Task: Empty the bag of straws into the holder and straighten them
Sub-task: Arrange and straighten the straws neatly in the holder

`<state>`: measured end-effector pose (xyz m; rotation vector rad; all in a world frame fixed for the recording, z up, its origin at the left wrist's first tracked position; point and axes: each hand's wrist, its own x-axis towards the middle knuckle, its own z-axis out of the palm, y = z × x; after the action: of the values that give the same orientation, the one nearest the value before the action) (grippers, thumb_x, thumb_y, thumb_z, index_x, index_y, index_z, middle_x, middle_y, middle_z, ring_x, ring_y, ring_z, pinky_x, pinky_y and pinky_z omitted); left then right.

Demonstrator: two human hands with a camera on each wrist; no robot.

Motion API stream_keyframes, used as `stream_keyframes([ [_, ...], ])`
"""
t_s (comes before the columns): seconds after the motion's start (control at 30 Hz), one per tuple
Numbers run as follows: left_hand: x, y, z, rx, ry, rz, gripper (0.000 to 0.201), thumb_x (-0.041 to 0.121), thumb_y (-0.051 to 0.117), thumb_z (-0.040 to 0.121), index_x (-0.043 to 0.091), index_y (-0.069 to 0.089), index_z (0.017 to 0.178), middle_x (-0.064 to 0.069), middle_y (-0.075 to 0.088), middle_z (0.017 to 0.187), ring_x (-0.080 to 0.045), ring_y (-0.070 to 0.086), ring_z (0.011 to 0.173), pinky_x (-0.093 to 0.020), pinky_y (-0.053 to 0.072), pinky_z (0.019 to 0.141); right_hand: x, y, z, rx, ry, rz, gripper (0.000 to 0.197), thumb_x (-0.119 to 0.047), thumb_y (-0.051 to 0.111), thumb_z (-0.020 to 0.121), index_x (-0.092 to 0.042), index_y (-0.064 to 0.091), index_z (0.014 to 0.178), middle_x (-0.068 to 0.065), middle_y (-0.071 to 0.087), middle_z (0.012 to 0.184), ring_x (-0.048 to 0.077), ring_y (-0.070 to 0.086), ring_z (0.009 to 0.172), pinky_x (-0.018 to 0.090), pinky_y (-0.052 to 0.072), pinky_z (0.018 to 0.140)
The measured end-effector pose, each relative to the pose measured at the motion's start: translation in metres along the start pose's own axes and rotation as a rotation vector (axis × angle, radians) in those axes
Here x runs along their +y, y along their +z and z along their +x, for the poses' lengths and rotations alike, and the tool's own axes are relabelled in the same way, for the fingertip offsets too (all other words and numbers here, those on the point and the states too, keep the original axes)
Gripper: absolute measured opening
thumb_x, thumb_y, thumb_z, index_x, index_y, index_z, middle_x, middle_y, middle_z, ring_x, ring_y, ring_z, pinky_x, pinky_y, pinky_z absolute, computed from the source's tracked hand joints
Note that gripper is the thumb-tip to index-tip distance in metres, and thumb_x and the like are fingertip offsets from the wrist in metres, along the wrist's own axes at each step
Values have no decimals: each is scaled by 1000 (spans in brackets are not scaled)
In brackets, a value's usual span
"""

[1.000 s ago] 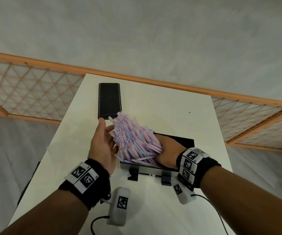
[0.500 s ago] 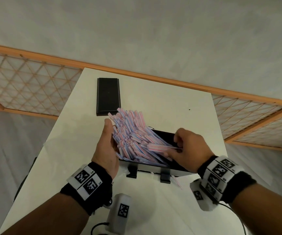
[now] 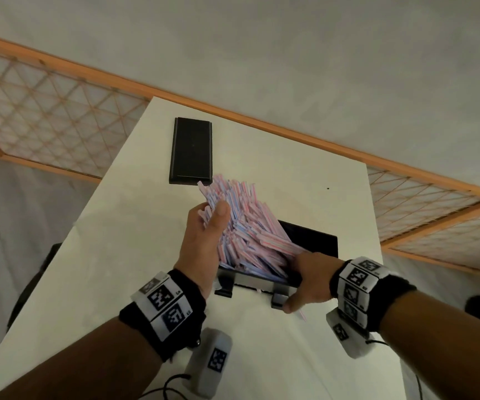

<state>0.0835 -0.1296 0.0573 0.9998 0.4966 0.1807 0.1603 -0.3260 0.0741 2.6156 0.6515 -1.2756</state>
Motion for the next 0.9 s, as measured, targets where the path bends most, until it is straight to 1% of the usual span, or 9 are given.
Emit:
stream_keyframes([
  [0.07,-1,-2,0,-5,8,28,99,84,71,59,16,54,129,-2,67,128,-15,61,123,-41,43,109,0,4,7,-40,27,-35,48,-62,80,63,-22,62,81,-7,63,80,14,59,73,24,46,63],
  [0.2,-4,-2,2,-24,-9,18,60,65,73,78,21,55,115,16,67,107,14,63,96,-16,43,88,2,11,19,-50,23,41,69,-64,80,56,-23,66,111,-9,68,101,16,64,95,29,52,87],
  [0.33,-3,0,2,-25,-17,5,46,53,57,69,23,54,104,26,66,84,22,60,75,-1,44,67,2,13,25,-37,13,149,86,-62,80,46,-28,62,123,-11,67,115,14,62,109,32,50,97],
  [0.4,-3,0,2,-23,-16,2,50,55,57,67,23,54,105,25,64,86,21,60,77,-1,43,67,2,12,26,-48,25,156,69,-57,82,49,-28,68,110,-12,69,104,11,64,99,29,53,90],
  [0.47,-3,-1,3,-13,-14,-1,53,56,58,66,22,54,107,26,66,86,20,61,79,-3,44,70,2,11,24,-33,25,155,37,-46,85,60,-30,65,86,-14,65,84,4,60,80,21,49,71],
  [0.53,-2,-1,3,-7,-6,0,54,56,57,67,23,54,109,26,65,89,20,61,80,-4,44,72,1,9,23,-16,5,161,33,-42,85,62,-30,57,76,-15,59,75,2,54,70,19,42,61],
  [0.7,-1,-2,6,11,-26,12,62,60,64,78,18,54,124,17,67,108,12,63,95,-11,43,82,-1,8,26,-75,-6,166,67,-48,85,57,-28,64,118,-11,68,108,13,63,102,32,50,95],
  [0.8,-1,0,6,19,-23,28,62,63,65,82,16,54,121,19,68,101,16,63,87,-11,44,80,-2,9,25,-81,-24,138,86,-56,83,50,-30,60,128,-13,66,118,15,59,116,33,46,102],
  [0.9,1,4,3,5,-9,27,54,52,57,75,16,53,115,20,66,91,20,62,76,-2,45,67,-4,8,23,-64,-33,115,82,-50,85,59,-29,55,133,-11,61,125,15,54,119,31,41,105],
])
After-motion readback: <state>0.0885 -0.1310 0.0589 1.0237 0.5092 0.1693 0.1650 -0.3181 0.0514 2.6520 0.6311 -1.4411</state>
